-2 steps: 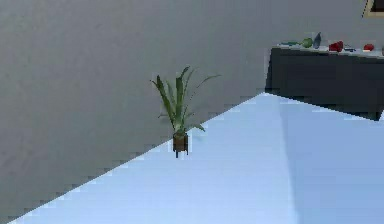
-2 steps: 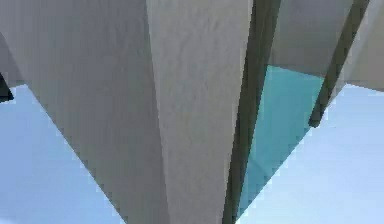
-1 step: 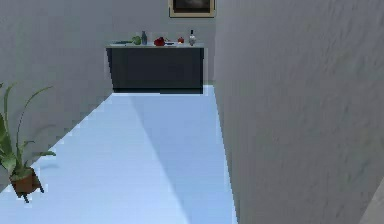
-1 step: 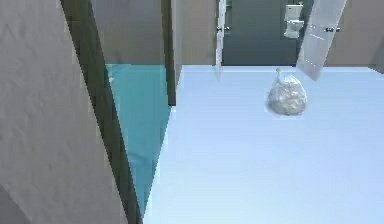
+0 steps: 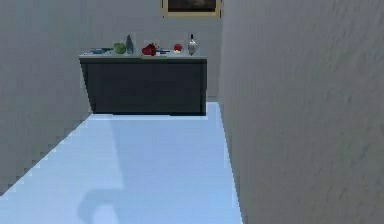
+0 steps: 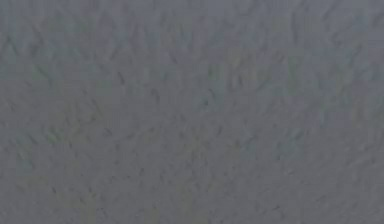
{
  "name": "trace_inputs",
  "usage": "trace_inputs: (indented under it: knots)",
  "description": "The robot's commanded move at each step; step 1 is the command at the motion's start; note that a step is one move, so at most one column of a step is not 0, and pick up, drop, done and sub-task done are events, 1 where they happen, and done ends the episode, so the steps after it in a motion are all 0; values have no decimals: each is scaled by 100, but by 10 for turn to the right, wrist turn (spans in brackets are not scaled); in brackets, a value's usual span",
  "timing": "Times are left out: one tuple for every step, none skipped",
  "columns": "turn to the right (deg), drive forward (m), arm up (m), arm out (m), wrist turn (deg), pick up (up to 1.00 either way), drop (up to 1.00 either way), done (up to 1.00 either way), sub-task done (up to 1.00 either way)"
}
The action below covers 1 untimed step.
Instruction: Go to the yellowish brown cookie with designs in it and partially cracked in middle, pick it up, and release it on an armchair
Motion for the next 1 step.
trace_inputs:
  knots:
    - [0, 100, 0, 0, 0, 0, 0, 0, 0]
